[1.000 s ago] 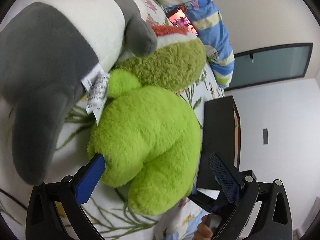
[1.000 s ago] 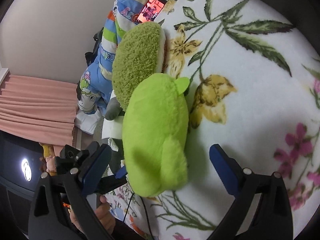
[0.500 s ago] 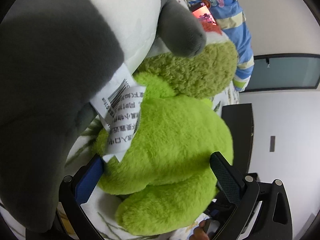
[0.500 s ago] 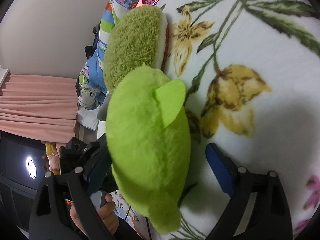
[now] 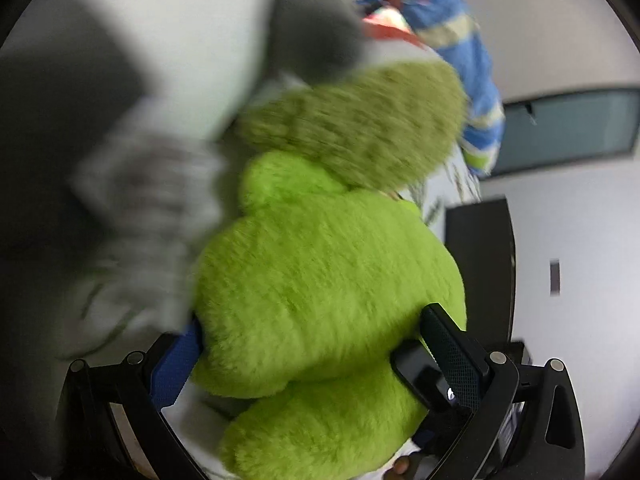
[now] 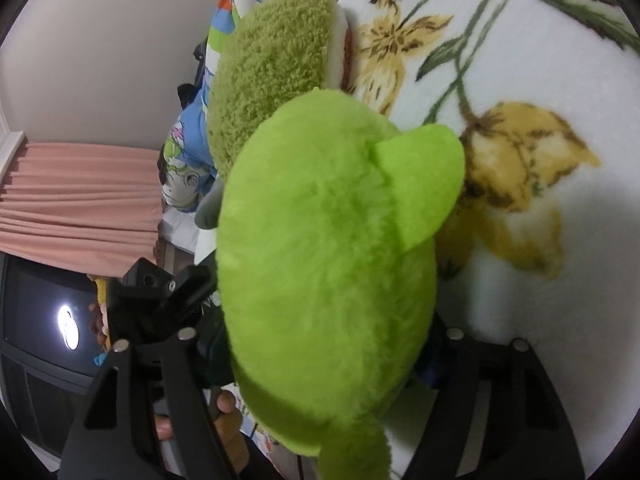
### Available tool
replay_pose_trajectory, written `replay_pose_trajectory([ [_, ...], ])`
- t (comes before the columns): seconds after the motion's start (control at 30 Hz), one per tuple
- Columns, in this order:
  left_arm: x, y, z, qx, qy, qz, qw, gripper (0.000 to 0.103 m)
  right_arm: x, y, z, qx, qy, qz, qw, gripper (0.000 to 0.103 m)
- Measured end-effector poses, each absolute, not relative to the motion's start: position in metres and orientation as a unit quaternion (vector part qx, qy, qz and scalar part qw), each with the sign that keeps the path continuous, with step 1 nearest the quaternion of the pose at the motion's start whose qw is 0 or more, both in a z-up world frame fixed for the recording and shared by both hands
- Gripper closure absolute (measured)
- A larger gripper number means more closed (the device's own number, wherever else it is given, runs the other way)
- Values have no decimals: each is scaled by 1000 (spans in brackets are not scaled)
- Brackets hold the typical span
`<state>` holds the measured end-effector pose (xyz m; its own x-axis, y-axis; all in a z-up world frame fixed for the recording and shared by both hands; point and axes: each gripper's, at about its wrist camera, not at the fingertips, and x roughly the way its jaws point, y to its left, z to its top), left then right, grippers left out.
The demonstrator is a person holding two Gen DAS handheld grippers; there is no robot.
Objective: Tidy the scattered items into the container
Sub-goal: 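Close the right tool on the green frog while the left tool clamps it, lift, then carry the frog with both tools over the black box and lower it in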
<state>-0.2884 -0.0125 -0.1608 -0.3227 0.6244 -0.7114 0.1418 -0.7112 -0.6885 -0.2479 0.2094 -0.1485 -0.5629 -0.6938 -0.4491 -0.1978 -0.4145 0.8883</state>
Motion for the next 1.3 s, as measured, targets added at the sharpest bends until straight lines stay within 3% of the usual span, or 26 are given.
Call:
replay_pose_trajectory([
  [0.77, -252, 80, -58, -495, -267, 770, 303, 1, -155, 279, -49, 321, -495, -800, 112, 38],
  [1.3, -236, 189, -2, -468, -180, 779, 376, 1, -86, 350, -22, 234, -516, -822, 64, 38],
])
